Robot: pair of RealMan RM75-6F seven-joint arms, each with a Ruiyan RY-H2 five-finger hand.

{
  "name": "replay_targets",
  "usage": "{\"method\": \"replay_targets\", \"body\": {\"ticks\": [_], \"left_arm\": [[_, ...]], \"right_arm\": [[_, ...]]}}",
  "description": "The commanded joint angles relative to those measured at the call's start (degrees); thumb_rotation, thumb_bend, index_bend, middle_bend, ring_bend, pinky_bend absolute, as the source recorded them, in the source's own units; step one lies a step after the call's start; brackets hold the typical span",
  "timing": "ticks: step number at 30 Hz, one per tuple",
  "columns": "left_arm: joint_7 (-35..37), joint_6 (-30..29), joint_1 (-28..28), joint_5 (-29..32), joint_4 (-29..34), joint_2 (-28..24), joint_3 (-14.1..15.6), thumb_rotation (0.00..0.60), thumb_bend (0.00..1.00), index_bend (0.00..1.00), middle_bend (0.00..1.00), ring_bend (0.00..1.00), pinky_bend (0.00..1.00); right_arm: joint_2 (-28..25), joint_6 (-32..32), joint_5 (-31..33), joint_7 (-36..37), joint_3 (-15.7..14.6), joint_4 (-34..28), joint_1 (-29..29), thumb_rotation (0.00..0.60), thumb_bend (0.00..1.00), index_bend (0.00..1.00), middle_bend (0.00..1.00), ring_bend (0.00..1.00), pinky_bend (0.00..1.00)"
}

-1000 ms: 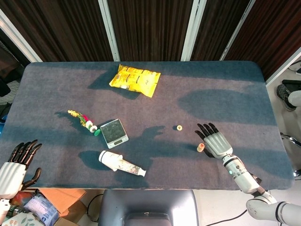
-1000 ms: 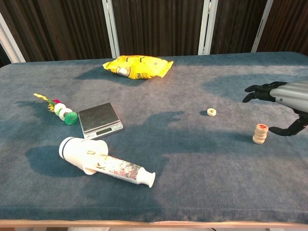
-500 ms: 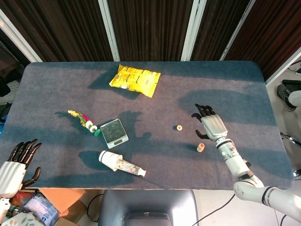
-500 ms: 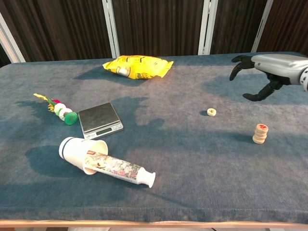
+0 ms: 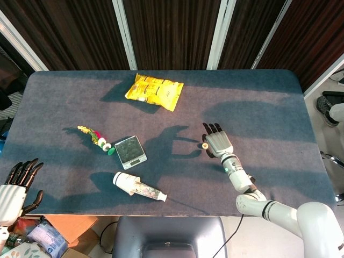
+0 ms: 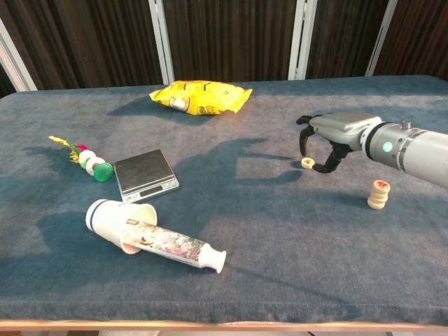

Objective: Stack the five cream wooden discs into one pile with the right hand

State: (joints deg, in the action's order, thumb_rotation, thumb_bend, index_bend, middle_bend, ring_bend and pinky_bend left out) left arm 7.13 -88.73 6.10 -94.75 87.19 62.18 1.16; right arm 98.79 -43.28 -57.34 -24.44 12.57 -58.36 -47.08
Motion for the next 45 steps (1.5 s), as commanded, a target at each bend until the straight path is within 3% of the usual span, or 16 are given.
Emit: {"method": "replay_targets", "body": {"ticks": [1, 17, 27, 31, 35, 40, 45], "left_arm": [[0.1, 0.1, 0.0, 0.0, 0.0, 0.0, 0.0, 0.600, 0.50, 0.00, 0.00, 0.00, 0.00], [0.3, 0.0, 0.0, 0.1, -0.1, -0.1, -0.1, 0.600, 0.50, 0.00, 0.00, 0.00, 0.00], [0.7, -0.3, -0.1, 0.0, -0.1, -0.2, -0.1, 0.600, 0.50, 0.00, 0.00, 0.00, 0.00], [0.8, -0.3, -0.2, 0.1, -0.2, -0.3, -0.1, 0.600, 0.50, 0.00, 0.00, 0.00, 0.00], [0.9, -0.5, -0.3, 0.3, -0.1, -0.3, -0.3, 0.600, 0.50, 0.00, 0.00, 0.00, 0.00], [0.9, -0.9, -0.5, 0.2, -0.1, -0.3, -0.3, 0.600, 0.50, 0.00, 0.00, 0.00, 0.00], [0.7, -1.1, -0.6, 0.0, 0.0, -0.3, -0.2, 0.600, 0.50, 0.00, 0.00, 0.00, 0.00]], "right_arm": [[0.4, 0.0, 0.1, 0.2, 0.0, 0.5, -0.3, 0.600, 0.49, 0.52, 0.00, 0.00, 0.00], [2.2, 0.4, 0.9, -0.6, -0.6, 2.9, -1.2, 0.600, 0.49, 0.55, 0.00, 0.00, 0.00], [1.9, -0.8, 0.9, -1.1, -0.8, 2.1, -0.9, 0.600, 0.49, 0.65, 0.03, 0.00, 0.00], [-1.1, -3.6, -1.6, 1.0, -0.9, -3.3, 0.5, 0.600, 0.49, 0.67, 0.04, 0.00, 0.00], [-6.9, -7.7, -5.9, 3.7, -2.0, -13.0, 3.2, 0.600, 0.50, 0.67, 0.04, 0.00, 0.00], [-15.8, -14.0, -14.0, 5.6, -6.0, -25.2, 7.8, 0.600, 0.50, 0.67, 0.04, 0.00, 0.00], [-21.8, -16.7, -19.3, 6.5, -10.4, -30.6, 11.2, 0.600, 0.50, 0.67, 0.04, 0.00, 0.00]]}}
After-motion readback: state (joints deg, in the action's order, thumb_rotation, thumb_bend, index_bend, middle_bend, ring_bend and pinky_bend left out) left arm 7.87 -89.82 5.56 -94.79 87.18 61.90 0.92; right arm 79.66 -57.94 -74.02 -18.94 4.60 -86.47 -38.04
